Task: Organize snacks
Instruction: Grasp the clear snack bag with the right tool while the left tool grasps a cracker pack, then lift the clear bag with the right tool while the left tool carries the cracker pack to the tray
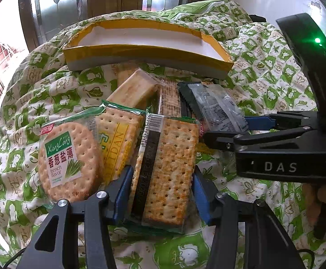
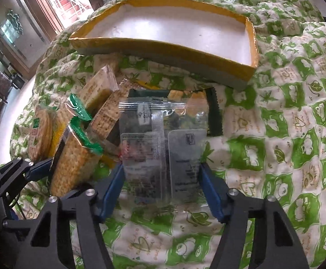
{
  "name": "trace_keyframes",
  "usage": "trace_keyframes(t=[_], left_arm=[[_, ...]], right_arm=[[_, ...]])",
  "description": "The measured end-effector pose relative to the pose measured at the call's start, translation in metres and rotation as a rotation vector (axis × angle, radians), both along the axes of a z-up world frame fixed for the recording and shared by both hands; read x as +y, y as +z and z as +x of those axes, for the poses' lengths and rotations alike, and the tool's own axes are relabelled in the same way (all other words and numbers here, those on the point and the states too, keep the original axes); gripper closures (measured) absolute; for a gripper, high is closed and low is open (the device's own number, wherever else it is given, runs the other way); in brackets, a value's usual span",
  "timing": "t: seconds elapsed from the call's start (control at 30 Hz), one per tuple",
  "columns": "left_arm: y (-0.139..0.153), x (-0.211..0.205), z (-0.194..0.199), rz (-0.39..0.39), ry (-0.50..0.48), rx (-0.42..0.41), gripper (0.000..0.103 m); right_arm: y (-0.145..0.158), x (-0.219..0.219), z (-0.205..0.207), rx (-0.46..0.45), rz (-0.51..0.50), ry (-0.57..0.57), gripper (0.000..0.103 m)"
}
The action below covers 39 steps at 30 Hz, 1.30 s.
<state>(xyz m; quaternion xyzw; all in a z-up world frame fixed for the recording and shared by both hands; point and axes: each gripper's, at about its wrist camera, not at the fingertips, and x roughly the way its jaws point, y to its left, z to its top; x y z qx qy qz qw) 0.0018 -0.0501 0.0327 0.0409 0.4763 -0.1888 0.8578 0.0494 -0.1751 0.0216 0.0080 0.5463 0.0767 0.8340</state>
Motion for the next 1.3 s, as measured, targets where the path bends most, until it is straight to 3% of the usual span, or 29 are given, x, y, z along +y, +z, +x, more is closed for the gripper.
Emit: trace_keyframes(t=[0.47,1.0,1.3], left_arm=[[0.005,0.004,-0.004,-0.021,0.018,0.003,0.049],[0.044,0.009,-0.009,-0.103,0.019,-0.047,0.050],[0.056,0.004,-0.011,-0.086,0.023,-0.068,0.051]], right_arm=[[0.011,-0.011,-0.017,-0.058,0.080,-0.013,0.041],[0.047,-0.021,-0.028,-0.143,0.098,-0.058,0.041],[0.057,-0.024,-0.029,-0.184,0.101,-0.049,0.041]])
